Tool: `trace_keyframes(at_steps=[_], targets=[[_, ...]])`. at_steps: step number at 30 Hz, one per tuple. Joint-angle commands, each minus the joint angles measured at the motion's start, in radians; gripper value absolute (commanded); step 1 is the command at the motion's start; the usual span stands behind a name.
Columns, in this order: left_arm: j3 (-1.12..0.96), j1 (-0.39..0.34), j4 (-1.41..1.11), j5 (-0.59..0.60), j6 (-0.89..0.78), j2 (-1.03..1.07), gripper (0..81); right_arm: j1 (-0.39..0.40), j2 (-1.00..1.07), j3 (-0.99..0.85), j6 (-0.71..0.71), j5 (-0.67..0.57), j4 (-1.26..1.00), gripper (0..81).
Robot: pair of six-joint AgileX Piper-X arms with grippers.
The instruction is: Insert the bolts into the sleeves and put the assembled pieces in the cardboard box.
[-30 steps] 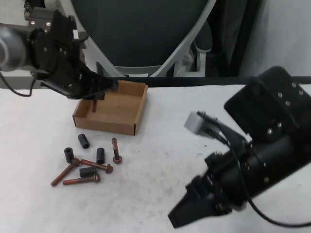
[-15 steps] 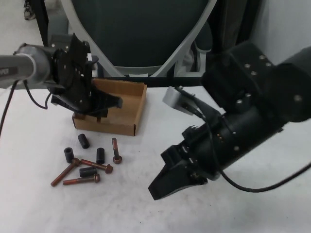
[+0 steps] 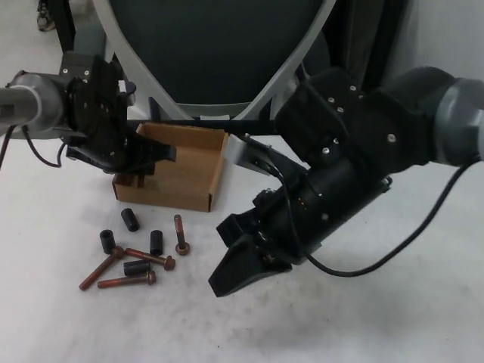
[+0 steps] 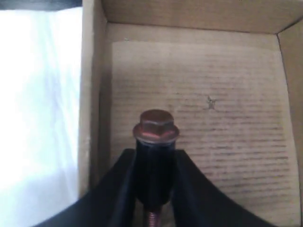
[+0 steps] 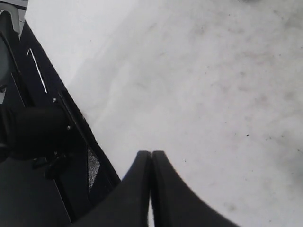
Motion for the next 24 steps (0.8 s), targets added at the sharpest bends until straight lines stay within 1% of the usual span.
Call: trace_keyframes(at_steps=[1, 3, 5, 8, 13, 15, 17, 20, 23, 24], targets=[[-0.013, 0.014, -0.004, 0.095, 0.003, -0.009, 30.1, -0.006, 0.036, -0.052, -0.008, -0.007, 0.002, 0.6], [-0.013, 0.016, -0.004, 0.106, -0.010, -0.009, 37.4, -0.006, 0.050, -0.070, -0.008, -0.007, 0.002, 0.6], [-0.013, 0.016, -0.004, 0.111, -0.027, -0.011, 40.8, -0.006, 0.064, -0.088, -0.004, 0.014, 0.002, 0.6], [-0.013, 0.016, -0.004, 0.141, -0.041, -0.016, 41.0, -0.006, 0.085, -0.115, -0.004, 0.036, 0.002, 0.6], [-0.013, 0.020, 0.033, 0.151, -0.040, -0.049, 40.1, -0.006, 0.113, -0.141, -0.004, 0.040, 0.002, 0.7], [-0.013, 0.026, 0.052, 0.167, -0.040, -0.070, 37.9, -0.006, 0.115, -0.141, -0.004, 0.063, 0.006, 1.5], [-0.013, 0.034, 0.063, 0.196, -0.030, -0.094, 34.9, -0.006, 0.120, -0.141, -0.004, 0.084, 0.010, 4.1], [-0.013, 0.039, 0.068, 0.234, -0.010, -0.136, 29.1, -0.006, 0.127, -0.141, -0.004, 0.097, 0.010, 7.1], [-0.011, 0.038, 0.090, 0.233, 0.030, -0.189, 17.4, -0.006, 0.138, -0.142, -0.003, 0.100, 0.010, 6.3], [-0.011, 0.038, 0.100, 0.239, 0.042, -0.206, 11.8, -0.006, 0.142, -0.145, -0.003, 0.100, 0.010, 5.1]])
